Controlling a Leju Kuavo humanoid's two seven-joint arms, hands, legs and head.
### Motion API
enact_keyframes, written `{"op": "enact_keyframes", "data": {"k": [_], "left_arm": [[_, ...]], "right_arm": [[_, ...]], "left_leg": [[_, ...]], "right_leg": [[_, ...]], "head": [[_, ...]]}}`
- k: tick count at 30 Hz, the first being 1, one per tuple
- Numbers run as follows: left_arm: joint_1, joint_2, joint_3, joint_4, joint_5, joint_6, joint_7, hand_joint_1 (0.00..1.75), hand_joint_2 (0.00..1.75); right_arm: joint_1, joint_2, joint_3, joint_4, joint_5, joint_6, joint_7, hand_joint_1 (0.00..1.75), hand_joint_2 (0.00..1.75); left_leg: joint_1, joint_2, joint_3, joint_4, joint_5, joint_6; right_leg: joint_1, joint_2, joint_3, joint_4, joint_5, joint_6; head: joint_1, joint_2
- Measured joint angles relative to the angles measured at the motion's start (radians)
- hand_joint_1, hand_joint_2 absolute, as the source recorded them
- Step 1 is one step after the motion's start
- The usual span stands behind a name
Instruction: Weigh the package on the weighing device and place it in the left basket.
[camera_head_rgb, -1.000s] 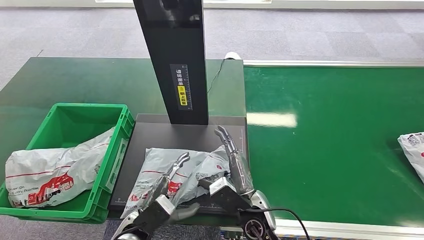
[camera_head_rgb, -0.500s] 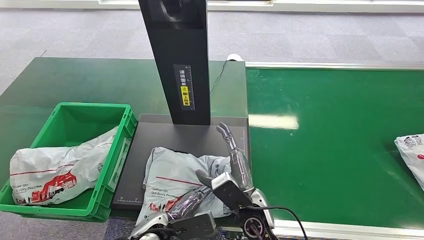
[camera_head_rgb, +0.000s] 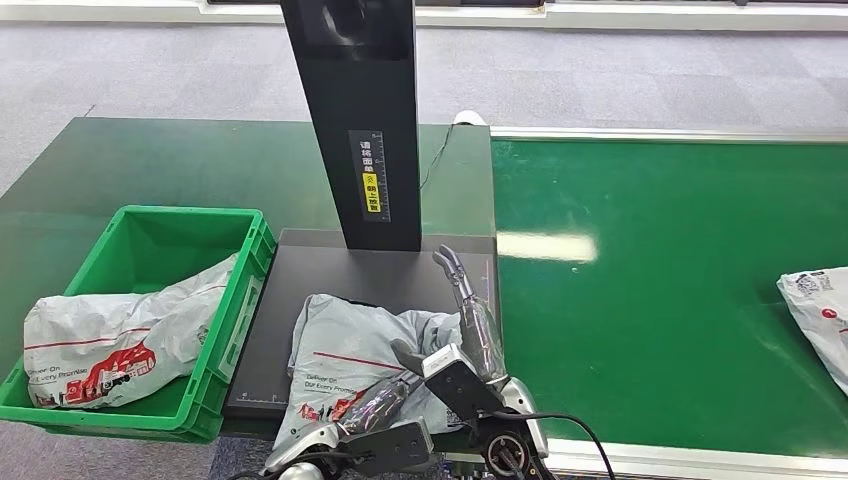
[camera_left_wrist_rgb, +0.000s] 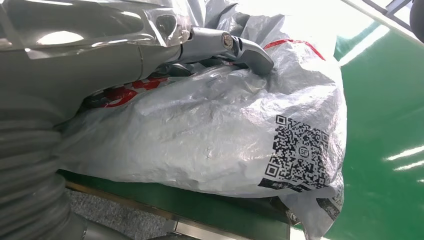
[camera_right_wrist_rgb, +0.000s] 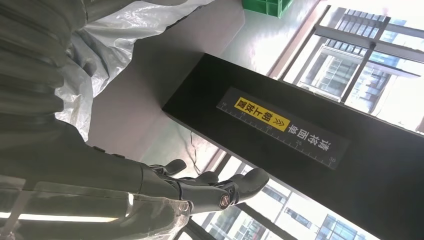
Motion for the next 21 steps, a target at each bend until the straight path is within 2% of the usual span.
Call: {"op": "enact_keyframes", "data": {"k": [1, 2, 3, 14, 21], "left_arm": [[0.0, 0.0, 0.0, 0.0, 0.0, 0.0, 0.0, 1.29, 1.75], [0.0, 0.0, 0.0, 0.001, 0.003, 0.002, -0.002, 1.65, 1.75], [0.0, 0.0, 0.001, 0.001, 0.006, 0.007, -0.007, 1.71, 1.75], [0.031, 0.001, 0.056, -0.057, 0.083, 0.167, -0.131, 1.75, 1.75], [0.036, 0.001, 0.085, -0.081, 0.098, 0.185, -0.148, 1.75, 1.75]], "right_arm": [[0.0, 0.0, 0.0, 0.0, 0.0, 0.0, 0.0, 0.0, 1.75], [0.0, 0.0, 0.0, 0.0, 0.0, 0.0, 0.0, 0.0, 1.75], [0.0, 0.0, 0.0, 0.0, 0.0, 0.0, 0.0, 0.0, 1.75], [0.029, -0.006, -0.002, -0.031, 0.0, -0.009, -0.001, 0.0, 1.75], [0.03, -0.006, -0.004, -0.031, -0.001, -0.009, -0.003, 0.0, 1.75]], "left_leg": [[0.0, 0.0, 0.0, 0.0, 0.0, 0.0], [0.0, 0.0, 0.0, 0.0, 0.0, 0.0], [0.0, 0.0, 0.0, 0.0, 0.0, 0.0], [0.0, 0.001, -0.006, 0.001, 0.001, 0.0], [0.0, 0.001, -0.009, 0.001, 0.001, 0.0]], "right_leg": [[0.0, 0.0, 0.0, 0.0, 0.0, 0.0], [0.0, 0.0, 0.0, 0.0, 0.0, 0.0], [0.0, 0.0, 0.0, 0.0, 0.0, 0.0], [0.0, 0.001, -0.009, 0.001, 0.001, 0.0], [0.0, 0.001, -0.012, 0.0, 0.001, 0.0]], "head": [[0.0, 0.0], [0.0, 0.0], [0.0, 0.0], [0.0, 0.0], [0.0, 0.0]]}}
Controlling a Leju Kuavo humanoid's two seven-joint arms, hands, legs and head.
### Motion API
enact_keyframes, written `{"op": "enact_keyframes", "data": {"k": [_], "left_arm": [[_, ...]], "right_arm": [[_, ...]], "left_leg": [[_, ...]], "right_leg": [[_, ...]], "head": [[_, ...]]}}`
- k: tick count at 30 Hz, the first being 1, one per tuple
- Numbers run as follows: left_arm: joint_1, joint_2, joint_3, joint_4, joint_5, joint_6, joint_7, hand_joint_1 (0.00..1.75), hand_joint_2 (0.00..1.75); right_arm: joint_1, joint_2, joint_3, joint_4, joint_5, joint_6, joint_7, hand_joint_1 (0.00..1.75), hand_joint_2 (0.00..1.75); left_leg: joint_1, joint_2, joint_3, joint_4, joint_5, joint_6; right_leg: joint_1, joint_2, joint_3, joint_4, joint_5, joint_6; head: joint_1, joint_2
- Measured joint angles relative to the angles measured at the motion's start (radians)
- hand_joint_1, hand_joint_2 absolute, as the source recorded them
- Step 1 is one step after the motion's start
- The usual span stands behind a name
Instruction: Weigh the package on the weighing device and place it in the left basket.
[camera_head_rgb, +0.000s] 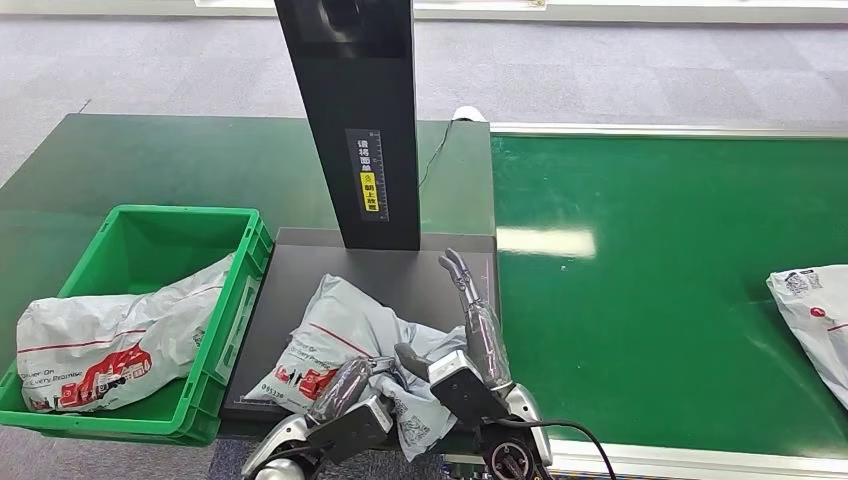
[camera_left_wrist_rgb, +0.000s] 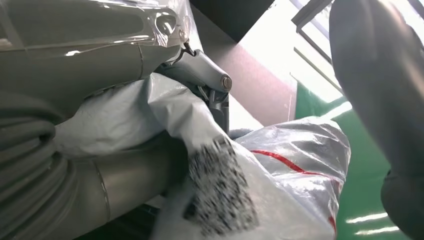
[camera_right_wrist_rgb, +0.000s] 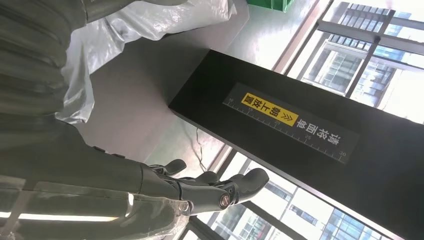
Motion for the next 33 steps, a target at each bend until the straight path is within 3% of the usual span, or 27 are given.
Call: {"op": "enact_keyframes", "data": {"k": [7, 16, 23, 28, 33], "left_arm": [[0.004, 0.0, 0.009, -0.008, 0.004, 0.018, -0.014, 1.75, 1.75], [0.026, -0.007, 0.047, -0.035, 0.021, 0.146, -0.051, 1.75, 1.75], [0.051, -0.004, 0.077, -0.119, -0.112, 0.402, -0.152, 1.75, 1.75], [0.026, 0.062, 0.077, -0.237, -0.467, 0.504, -0.094, 1.75, 1.75], [-0.058, 0.135, 0.072, -0.338, -0.578, 0.543, -0.052, 1.75, 1.75]], "right_arm": [[0.0, 0.0, -0.001, 0.0, -0.002, 0.0, -0.001, 0.0, 1.75], [0.0, -0.002, -0.001, 0.004, -0.028, 0.009, -0.02, 0.0, 1.75], [-0.001, -0.002, 0.0, 0.01, -0.03, 0.014, -0.028, 0.0, 1.75], [-0.005, -0.005, 0.0, 0.021, -0.029, 0.023, -0.035, 0.0, 1.75], [-0.004, -0.009, -0.006, 0.031, -0.026, 0.02, -0.041, 0.0, 1.75]], "left_leg": [[0.0, 0.0, -0.001, 0.0, 0.0, 0.0], [0.0, 0.0, -0.002, 0.0, 0.0, 0.0], [0.0, 0.0, -0.003, 0.0, 0.0, 0.0], [0.0, 0.0, -0.004, 0.0, 0.0, 0.0], [0.0, 0.0, -0.004, 0.0, 0.001, 0.0]], "right_leg": [[0.0, 0.0, -0.001, 0.0, 0.0, 0.0], [0.0, 0.0, -0.002, 0.0, 0.0, 0.0], [0.0, 0.0, -0.004, 0.0, 0.0, 0.0], [0.0, 0.0, -0.005, 0.0, 0.0, 0.0], [0.001, 0.0, -0.005, 0.0, 0.0, 0.0]], "head": [[0.0, 0.0], [0.0, 0.0], [0.0, 0.0], [0.0, 0.0], [0.0, 0.0]]}}
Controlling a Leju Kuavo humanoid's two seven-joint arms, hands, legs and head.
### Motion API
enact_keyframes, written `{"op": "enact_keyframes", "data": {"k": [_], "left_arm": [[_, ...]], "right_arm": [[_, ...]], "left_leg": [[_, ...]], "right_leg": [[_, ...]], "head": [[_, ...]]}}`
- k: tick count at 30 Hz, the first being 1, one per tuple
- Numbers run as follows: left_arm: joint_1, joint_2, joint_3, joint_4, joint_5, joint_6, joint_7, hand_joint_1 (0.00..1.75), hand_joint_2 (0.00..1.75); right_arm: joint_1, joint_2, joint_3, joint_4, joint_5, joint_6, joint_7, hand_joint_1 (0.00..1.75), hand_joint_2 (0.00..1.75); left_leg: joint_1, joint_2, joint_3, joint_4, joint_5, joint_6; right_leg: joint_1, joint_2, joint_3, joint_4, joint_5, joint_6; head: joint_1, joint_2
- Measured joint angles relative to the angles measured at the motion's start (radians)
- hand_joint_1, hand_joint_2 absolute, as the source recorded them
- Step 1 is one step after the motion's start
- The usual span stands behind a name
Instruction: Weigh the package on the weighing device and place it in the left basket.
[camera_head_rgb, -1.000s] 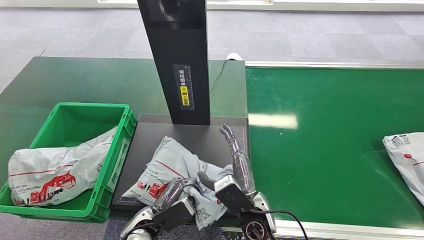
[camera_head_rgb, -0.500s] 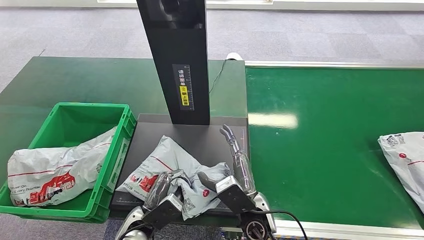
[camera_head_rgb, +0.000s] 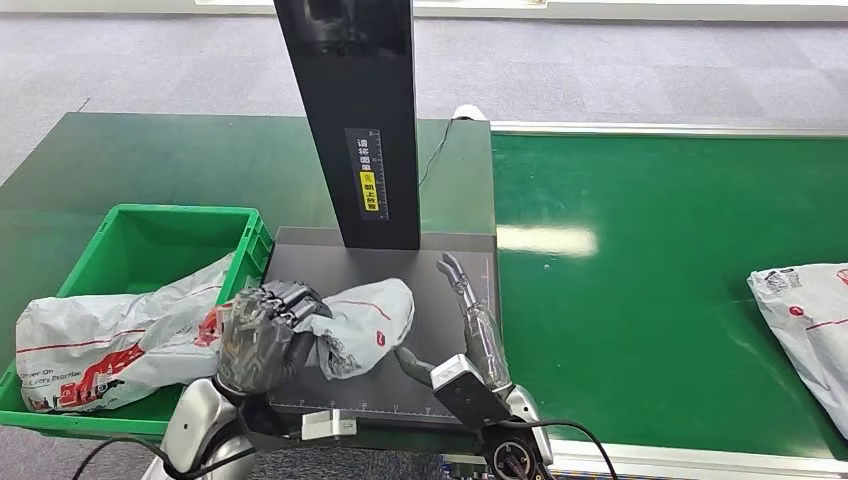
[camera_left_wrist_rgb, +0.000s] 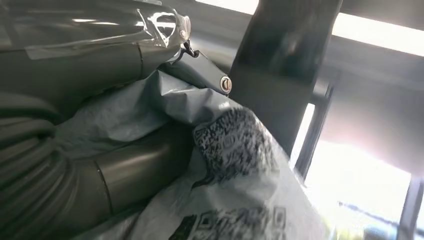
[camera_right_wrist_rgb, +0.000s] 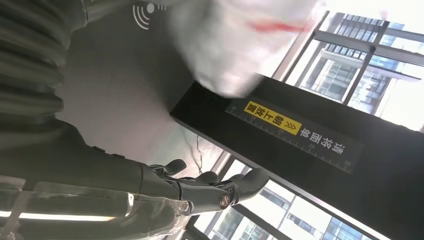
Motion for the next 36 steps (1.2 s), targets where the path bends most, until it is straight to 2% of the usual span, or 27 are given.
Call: {"op": "enact_keyframes", "data": {"k": [6, 11, 15, 20, 23, 26, 29, 32, 36], "left_arm": [[-0.051, 0.056, -0.009, -0.084, -0.096, 0.121, 0.057, 1.75, 1.75], [-0.057, 0.075, -0.011, -0.112, -0.103, 0.137, 0.061, 1.75, 1.75], [-0.057, 0.082, -0.012, -0.121, -0.106, 0.145, 0.062, 1.75, 1.75], [-0.062, 0.074, 0.001, -0.168, -0.135, 0.212, 0.06, 1.75, 1.75], [-0.075, 0.059, 0.042, -0.178, -0.149, 0.206, 0.134, 1.75, 1.75], [-0.115, 0.045, 0.106, -0.124, -0.118, 0.145, 0.266, 1.75, 1.75], [-0.178, 0.031, 0.193, -0.007, -0.059, 0.081, 0.379, 1.75, 1.75], [-0.233, 0.028, 0.28, 0.12, -0.03, 0.062, 0.429, 1.75, 1.75], [-0.294, 0.029, 0.379, 0.296, -0.003, 0.026, 0.446, 1.75, 1.75]], "right_arm": [[0.018, 0.001, -0.014, 0.001, 0.007, -0.005, -0.009, 0.0, 1.75], [0.026, 0.001, -0.02, 0.001, 0.008, -0.007, -0.012, 0.0, 1.75], [0.028, 0.001, -0.023, 0.001, 0.008, -0.007, -0.013, 0.0, 1.75], [0.028, 0.006, -0.026, 0.004, 0.009, -0.009, -0.014, 0.0, 1.75], [0.03, 0.011, -0.028, 0.004, 0.012, -0.019, -0.014, 0.0, 1.75], [0.038, 0.011, -0.033, -0.001, 0.019, -0.037, -0.002, 0.0, 1.75], [0.051, 0.01, -0.037, -0.015, 0.034, -0.042, 0.019, 0.0, 1.75], [0.056, 0.009, -0.039, -0.027, 0.049, -0.03, 0.031, 0.0, 1.75], [0.056, 0.007, -0.038, -0.036, 0.065, -0.01, 0.037, 0.0, 1.75]], "left_leg": [[0.0, 0.001, -0.001, 0.0, 0.0, 0.0], [0.0, 0.002, -0.002, 0.0, 0.0, 0.0], [0.0, 0.002, -0.002, 0.0, 0.0, 0.0], [0.0, 0.002, -0.002, 0.0, 0.0, 0.0], [0.0, 0.002, -0.003, 0.0, 0.0, 0.0], [0.0, 0.001, -0.003, 0.0, 0.0, 0.0], [0.0, 0.003, -0.003, 0.0, 0.001, -0.001], [0.0, 0.006, -0.003, 0.0, 0.002, -0.001], [0.0, 0.006, -0.003, 0.0, 0.002, -0.001]], "right_leg": [[0.0, 0.001, -0.001, 0.0, 0.0, 0.0], [0.0, 0.001, -0.003, 0.0, 0.0, 0.0], [0.0, 0.001, -0.003, 0.0, 0.0, 0.0], [0.0, 0.001, -0.003, 0.0, 0.0, 0.0], [0.0, 0.001, -0.003, 0.0, 0.0, 0.0], [0.0, 0.001, -0.003, 0.0, 0.0, 0.0], [0.001, 0.002, -0.003, 0.0, 0.001, -0.002], [0.001, 0.003, -0.004, 0.0, 0.002, -0.002], [0.001, 0.003, -0.005, 0.001, 0.002, -0.002]], "head": [[0.0, 0.0], [0.0, 0.0], [0.0, 0.0], [0.0, 0.0], [0.0, 0.0], [0.0, 0.0], [0.0, 0.0], [0.0, 0.0], [0.0, 0.0]]}}
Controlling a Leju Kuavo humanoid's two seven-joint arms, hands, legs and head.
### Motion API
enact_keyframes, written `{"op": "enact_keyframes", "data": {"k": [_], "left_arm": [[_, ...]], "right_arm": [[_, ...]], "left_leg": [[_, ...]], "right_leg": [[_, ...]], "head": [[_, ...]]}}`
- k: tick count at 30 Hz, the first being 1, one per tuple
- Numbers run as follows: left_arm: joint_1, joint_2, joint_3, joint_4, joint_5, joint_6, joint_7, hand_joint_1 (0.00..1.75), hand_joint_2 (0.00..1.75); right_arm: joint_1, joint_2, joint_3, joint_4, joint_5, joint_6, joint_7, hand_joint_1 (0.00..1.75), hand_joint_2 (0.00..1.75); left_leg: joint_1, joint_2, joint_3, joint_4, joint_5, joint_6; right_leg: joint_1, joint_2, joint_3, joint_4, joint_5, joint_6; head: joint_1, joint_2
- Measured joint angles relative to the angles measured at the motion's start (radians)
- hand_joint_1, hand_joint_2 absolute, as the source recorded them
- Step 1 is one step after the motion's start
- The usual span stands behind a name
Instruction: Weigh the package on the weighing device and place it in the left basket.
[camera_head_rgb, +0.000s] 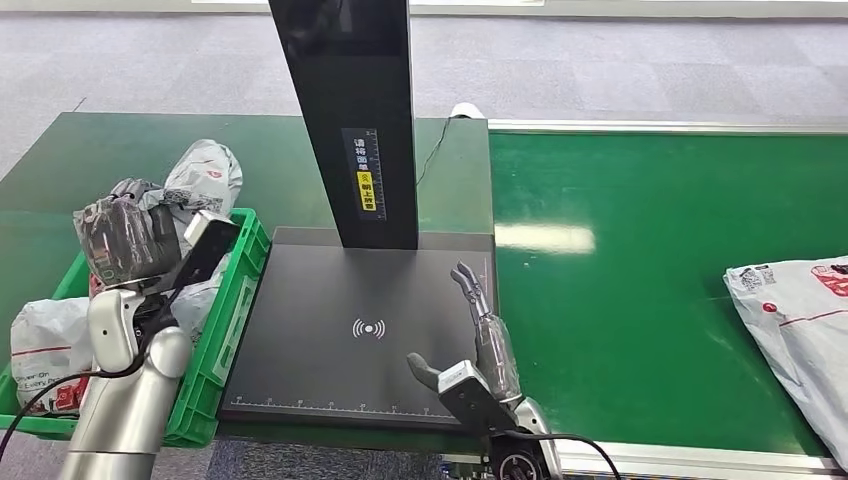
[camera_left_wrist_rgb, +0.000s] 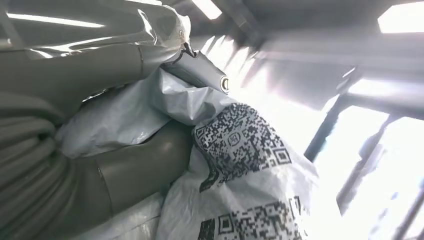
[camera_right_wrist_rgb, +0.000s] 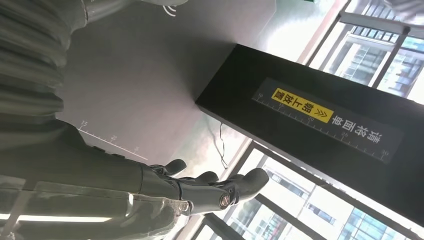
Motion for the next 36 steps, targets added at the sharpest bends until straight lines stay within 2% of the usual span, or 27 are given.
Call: {"op": "enact_keyframes", "data": {"k": [4, 6, 7, 9, 10, 11, 14, 18, 20, 23, 27, 36], "left_arm": [[-0.03, 0.001, 0.059, 0.129, 0.003, -0.002, 0.014, 1.74, 1.75], [-0.037, 0.001, 0.074, 0.166, 0.003, -0.001, 0.017, 1.62, 1.75], [-0.039, 0.001, 0.079, 0.178, 0.004, 0.001, 0.018, 1.43, 1.75], [-0.041, 0.0, 0.089, 0.192, 0.008, 0.01, 0.021, 0.61, 1.75], [-0.04, 0.0, 0.094, 0.193, 0.01, 0.016, 0.024, 0.25, 1.75], [-0.039, 0.0, 0.101, 0.193, 0.01, 0.021, 0.027, 0.01, 1.75], [-0.027, 0.0, 0.119, 0.191, -0.006, 0.042, 0.03, 0.0, 1.75], [0.009, -0.006, 0.129, 0.169, -0.018, 0.138, -0.014, 0.0, 0.0], [0.043, -0.019, 0.133, 0.123, 0.007, 0.18, -0.112, 0.0, 0.0], [0.092, -0.055, 0.144, 0.031, 0.029, 0.188, -0.253, 0.0, 0.0], [0.119, -0.087, 0.156, -0.041, 0.03, 0.188, -0.295, 0.0, 1.75], [0.184, -0.182, 0.201, -0.226, 0.022, 0.188, -0.475, 0.0, 1.75]], "right_arm": [[-0.001, -0.002, 0.004, -0.003, 0.013, 0.022, 0.01, 0.0, 1.75], [-0.001, -0.003, 0.004, -0.003, 0.015, 0.025, 0.012, 0.0, 1.75], [-0.001, -0.004, 0.004, -0.003, 0.015, 0.027, 0.013, 0.0, 1.75], [-0.001, -0.004, 0.005, -0.003, 0.015, 0.036, 0.013, 0.0, 1.75], [-0.001, -0.004, 0.005, -0.003, 0.015, 0.042, 0.013, 0.0, 1.75], [-0.001, -0.004, 0.005, -0.003, 0.014, 0.049, 0.013, 0.0, 1.75], [-0.005, -0.005, 0.009, -0.003, 0.013, 0.072, 0.012, 0.0, 1.75], [-0.018, -0.008, 0.025, 0.003, 0.025, 0.092, 0.008, 0.0, 1.75], [-0.026, -0.009, 0.036, 0.009, 0.029, 0.101, 0.005, 0.0, 1.75], [-0.037, -0.011, 0.052, 0.021, 0.031, 0.112, 0.004, 0.0, 1.75], [-0.044, -0.014, 0.063, 0.034, 0.031, 0.115, 0.003, 0.0, 1.75], [-0.058, -0.014, 0.082, 0.057, 0.031, 0.128, -0.008, 0.0, 1.75]], "left_leg": [[0.0, 0.0, -0.002, 0.0, 0.0, 0.0], [0.0, 0.0, -0.002, 0.0, 0.0, 0.0], [0.0, 0.0, -0.002, 0.0, 0.0, 0.0], [0.0, 0.0, -0.003, 0.0, 0.0, 0.0], [0.0, 0.0, -0.003, 0.0, 0.0, 0.0], [0.0, 0.0, -0.003, 0.0, 0.0, 0.0], [0.0, 0.0, -0.003, 0.0, 0.0, 0.0], [0.0, 0.0, -0.003, 0.0, 0.0, 0.0], [0.0, 0.0, -0.003, 0.0, 0.0, 0.0], [0.0, -0.001, -0.004, 0.0, 0.0, 0.0], [0.0, -0.001, -0.004, 0.0, 0.0, 0.0], [0.0, -0.001, -0.004, 0.0, 0.0, 0.0]], "right_leg": [[0.0, 0.0, -0.001, 0.0, 0.0, 0.0], [0.0, 0.0, -0.002, 0.0, 0.0, 0.0], [0.0, 0.0, -0.002, 0.0, 0.0, 0.0], [0.0, 0.0, -0.002, 0.0, 0.0, 0.0], [0.0, 0.0, -0.002, 0.0, 0.0, 0.0], [0.0, 0.0, -0.002, 0.0, 0.0, 0.0], [0.0, 0.0, -0.002, 0.0, 0.0, 0.0], [0.0, 0.0, -0.002, 0.0, 0.0, 0.0], [0.0, 0.0, -0.002, 0.0, 0.0, 0.0], [0.0, 0.0, -0.002, 0.0, 0.0, 0.0], [0.0, 0.0, -0.002, -0.001, 0.0, 0.0], [0.0, -0.001, -0.002, -0.001, 0.0, 0.0]], "head": [[0.0, 0.0], [0.0, 0.0], [0.0, 0.0], [0.0, 0.0], [0.0, 0.0], [0.0, 0.0], [0.0, 0.0], [0.0, 0.0], [0.0, 0.0], [0.0, 0.0], [0.0, 0.0], [0.0, 0.0]]}}
